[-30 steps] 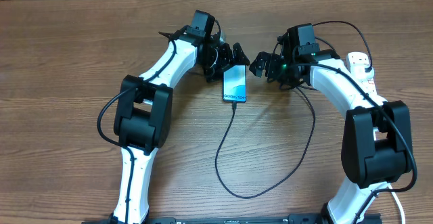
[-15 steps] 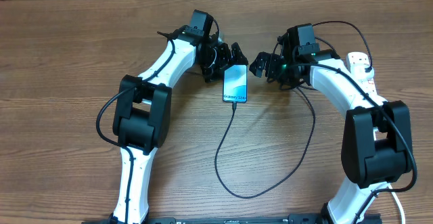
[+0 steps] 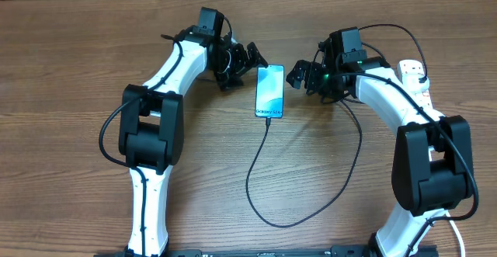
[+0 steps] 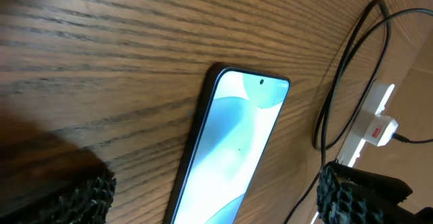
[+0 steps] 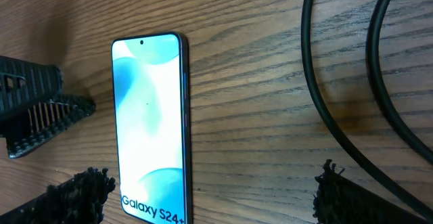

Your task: Plug charger to phone and switch on socket

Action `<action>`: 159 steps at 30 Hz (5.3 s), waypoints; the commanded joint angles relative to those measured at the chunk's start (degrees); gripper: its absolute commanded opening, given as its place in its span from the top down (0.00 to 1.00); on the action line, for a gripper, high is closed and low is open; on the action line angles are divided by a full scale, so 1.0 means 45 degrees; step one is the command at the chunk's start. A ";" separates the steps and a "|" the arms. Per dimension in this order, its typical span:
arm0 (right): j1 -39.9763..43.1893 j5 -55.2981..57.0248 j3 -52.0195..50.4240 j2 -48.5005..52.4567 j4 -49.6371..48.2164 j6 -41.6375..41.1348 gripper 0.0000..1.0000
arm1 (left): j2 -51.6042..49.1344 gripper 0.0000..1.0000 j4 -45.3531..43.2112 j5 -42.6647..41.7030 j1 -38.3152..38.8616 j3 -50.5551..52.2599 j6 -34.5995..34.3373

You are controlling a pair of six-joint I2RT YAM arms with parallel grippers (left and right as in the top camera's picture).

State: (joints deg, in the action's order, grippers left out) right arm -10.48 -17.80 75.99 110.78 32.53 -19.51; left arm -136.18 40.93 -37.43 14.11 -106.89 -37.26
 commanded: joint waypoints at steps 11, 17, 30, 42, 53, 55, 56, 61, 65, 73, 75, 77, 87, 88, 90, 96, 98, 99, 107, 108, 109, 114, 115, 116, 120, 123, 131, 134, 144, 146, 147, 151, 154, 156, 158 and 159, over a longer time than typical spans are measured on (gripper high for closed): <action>0.0107 0.0267 0.0296 -0.0452 -0.0073 -0.0049 0.00 | 0.1501 0.00 0.2016 0.3050 -0.0151 -0.0884 0.3803; 0.0107 0.0267 0.0296 -0.0452 -0.0083 -0.0049 0.00 | 0.3065 0.00 0.3609 0.6096 -0.0121 -0.0884 0.4012; 0.0107 0.0272 0.0296 -0.0452 -0.0117 -0.0044 0.00 | 0.5003 0.00 0.4959 0.6907 -0.0141 -0.0884 0.4002; 0.0112 0.0442 0.0296 -0.0452 -0.0277 -0.0039 0.00 | 0.4964 0.00 0.4945 0.7125 -0.0136 -0.0874 0.3997; 0.0355 0.0563 0.2079 -0.0452 0.2380 0.0418 0.00 | 0.4959 0.00 0.4945 0.7130 -0.0136 -0.0874 0.3997; 0.0452 0.0568 0.3050 -0.0452 0.3497 0.0461 0.00 | 0.4959 0.00 0.4945 0.7130 -0.0136 -0.0874 0.3997; 0.0495 0.0563 0.3492 -0.0452 0.3944 0.0559 0.00 | 0.4959 0.00 0.4945 0.7130 -0.0136 -0.0874 0.3997; 0.0850 0.0607 0.5591 -0.0452 0.5756 0.1350 0.00 | 0.4959 0.00 0.4945 0.7130 -0.0136 -0.0874 0.3997; 0.1836 0.0607 0.7169 -0.0452 0.6334 0.1443 0.00 | 0.4959 0.00 0.4945 0.7130 -0.0136 -0.0874 0.3997; 0.5217 0.0160 0.7961 -0.0447 0.6475 0.1365 0.00 | 0.4959 0.00 0.4945 0.7130 -0.0131 -0.0874 0.3997; 0.6023 -0.0034 0.7961 -0.0398 0.6509 0.1443 0.00 | 0.4959 0.00 0.4945 0.7130 -0.0131 -0.0874 0.3997; 0.6834 -0.0330 0.7956 -0.0287 0.6407 0.1739 0.00 | 0.4959 0.00 0.4945 0.7130 -0.0136 -0.0874 0.3997; 0.8466 -0.1443 0.7932 0.1273 0.6154 0.3342 0.00 | 0.4959 0.00 0.4945 0.7130 -0.0131 -0.0874 0.3997; 0.8466 -0.1379 0.7917 0.1428 0.6149 0.3381 0.00 | 0.4959 0.00 0.4945 0.7130 -0.0131 -0.0874 0.3997; 0.8466 -0.1253 0.7898 0.1885 0.6081 0.3410 0.00 | 0.4959 0.00 0.4945 0.7130 -0.0131 -0.0874 0.4002; 0.8466 -0.1010 0.7888 0.2506 0.5994 0.3424 0.00 | 0.4959 0.00 0.4945 0.7130 -0.0131 -0.0874 0.3997; 0.8466 -0.0345 0.7888 0.2511 0.6086 0.3453 0.00 | 0.4959 0.00 0.4945 0.7130 -0.0131 -0.0874 0.3997; 0.8466 -0.0107 0.7888 0.2511 0.6154 0.3453 0.00 | 0.4959 0.00 0.4945 0.7130 -0.0131 -0.0874 0.3997; 0.8466 0.0364 0.7587 0.2837 0.6659 0.4269 0.00 | 0.4959 0.00 0.4945 0.7130 -0.0131 -0.0874 0.3997; 0.8466 0.0272 0.7461 0.2837 0.6688 0.4493 0.00 | 0.4959 0.00 0.4945 0.7130 -0.0131 -0.0874 0.3997; 0.8466 0.0185 0.7393 0.2837 0.6732 0.4677 0.00 | 0.4959 0.00 0.4945 0.7130 -0.0131 -0.0874 0.3997; 0.8514 0.0039 0.7320 0.2837 0.7329 0.5445 0.00 | 0.4959 0.00 0.4945 0.7130 -0.0131 -0.0874 0.3997; 0.8544 0.0039 0.7315 0.2837 0.7490 0.5455 0.00 | 0.4959 0.00 0.4945 0.7130 -0.0131 -0.0874 0.3997; 0.8563 0.0039 0.7310 0.2837 0.7587 0.5459 0.00 | 0.4959 0.00 0.4945 0.7130 -0.0131 -0.0874 0.3997; 0.8607 -0.0078 0.7179 0.2837 0.8014 0.5872 0.00 | 0.4959 0.00 0.4945 0.7130 -0.0131 -0.0874 0.3997; 0.8607 -0.0058 0.6873 0.2837 0.7936 0.6086 0.00 | 0.4959 0.00 0.4945 0.7130 -0.0131 -0.0874 0.3997; 0.8607 -0.0112 0.5897 0.2841 0.6853 0.6067 0.00 | 0.4959 0.00 0.4945 0.7130 -0.0131 -0.0874 0.3997; 0.8607 -0.0107 0.5848 0.2841 0.6713 0.6071 0.00 | 0.4959 0.00 0.4945 0.7130 -0.0131 -0.0874 0.3997; 0.8607 -0.0636 0.4852 0.2841 0.5289 0.6057 0.00 | 0.4959 0.00 0.4945 0.7130 -0.0131 -0.0874 0.3997; 0.8607 -0.0646 0.4673 0.2841 0.5129 0.6047 0.00 | 0.4959 0.00 0.4945 0.7130 -0.0131 -0.0874 0.3997; 0.8607 -0.0646 0.4614 0.2841 0.5056 0.6047 0.00 | 0.4959 0.00 0.4945 0.7130 -0.0131 -0.0874 0.3997; 0.8607 -0.0835 0.4609 0.2841 0.5008 0.6023 0.00 | 0.4959 0.00 0.4945 0.7130 -0.0131 -0.0874 0.3997; 0.8602 -0.0879 0.4600 0.2841 0.4949 0.6023 0.00 | 0.4959 0.00 0.4945 0.7130 -0.0131 -0.0874 0.3997; 0.8602 -0.0879 0.4600 0.2841 0.4915 0.6023 0.00 | 0.4959 0.00 0.4945 0.7130 -0.0131 -0.0874 0.4002; 0.8597 -0.0879 0.4507 0.2846 0.4809 0.6023 0.00 | 0.4959 0.00 0.4945 0.7130 -0.0131 -0.0874 0.3997; 0.8592 -0.0889 0.4415 0.2846 0.4726 0.6018 0.00 | 0.4959 0.00 0.4945 0.7130 -0.0131 -0.0874 0.3997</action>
State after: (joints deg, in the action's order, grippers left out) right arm 27.79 -20.82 96.90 123.31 54.70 7.49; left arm -115.24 63.05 -6.13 13.72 -109.69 -20.56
